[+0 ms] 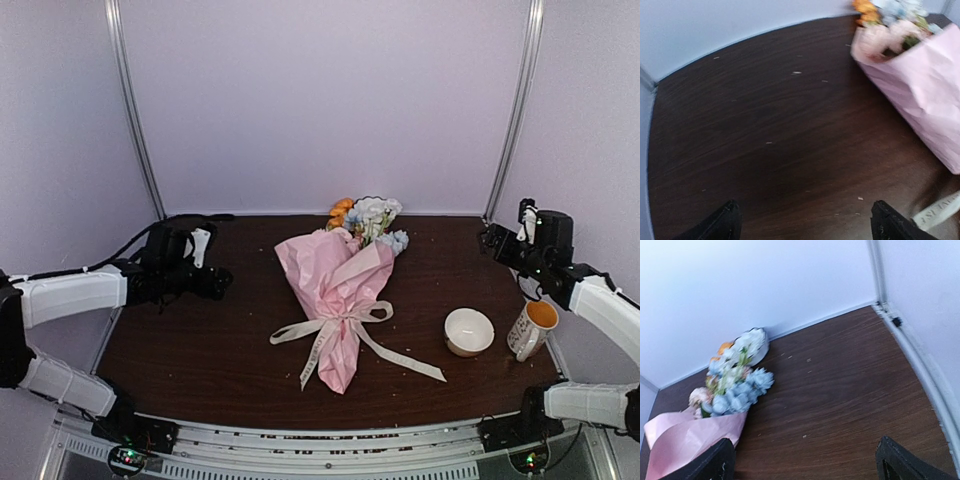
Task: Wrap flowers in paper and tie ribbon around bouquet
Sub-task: Reset both arms
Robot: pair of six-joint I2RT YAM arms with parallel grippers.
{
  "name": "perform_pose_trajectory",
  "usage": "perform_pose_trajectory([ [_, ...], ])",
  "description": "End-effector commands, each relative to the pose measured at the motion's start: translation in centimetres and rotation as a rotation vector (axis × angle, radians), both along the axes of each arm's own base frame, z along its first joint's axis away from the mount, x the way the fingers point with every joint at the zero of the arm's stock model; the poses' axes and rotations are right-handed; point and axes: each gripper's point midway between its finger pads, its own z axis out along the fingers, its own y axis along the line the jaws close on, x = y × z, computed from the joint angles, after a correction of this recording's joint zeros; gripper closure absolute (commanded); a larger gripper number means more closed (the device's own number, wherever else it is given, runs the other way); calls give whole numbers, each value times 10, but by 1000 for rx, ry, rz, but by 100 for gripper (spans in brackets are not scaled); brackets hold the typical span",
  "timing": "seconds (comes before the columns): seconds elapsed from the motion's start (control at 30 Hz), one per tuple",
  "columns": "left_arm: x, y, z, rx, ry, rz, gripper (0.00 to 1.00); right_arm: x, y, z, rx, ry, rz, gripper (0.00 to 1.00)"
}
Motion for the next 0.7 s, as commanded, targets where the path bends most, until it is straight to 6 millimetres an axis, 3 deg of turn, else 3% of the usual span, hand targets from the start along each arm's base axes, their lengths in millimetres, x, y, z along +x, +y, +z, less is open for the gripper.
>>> perform_pose_trajectory([
  [0.0, 17, 92, 21, 49, -73, 386, 6, -6, -55, 10, -64, -89, -213, 0],
  [0.13, 13, 159, 39, 116, -155, 655, 2, -12, -66, 2, -99, -86, -252, 0],
  [0.23, 8, 186, 51, 140, -237, 759, 2, -12, -67, -4, -99, -72, -257, 0],
  [0.37, 3, 200, 53, 179, -296, 812, 2, -8, -68, -11, -95, -61, -265, 0],
  [0.67, 3, 199, 57, 182, -341, 784, 2, -4, -70, -9, -94, -86, -279, 0],
])
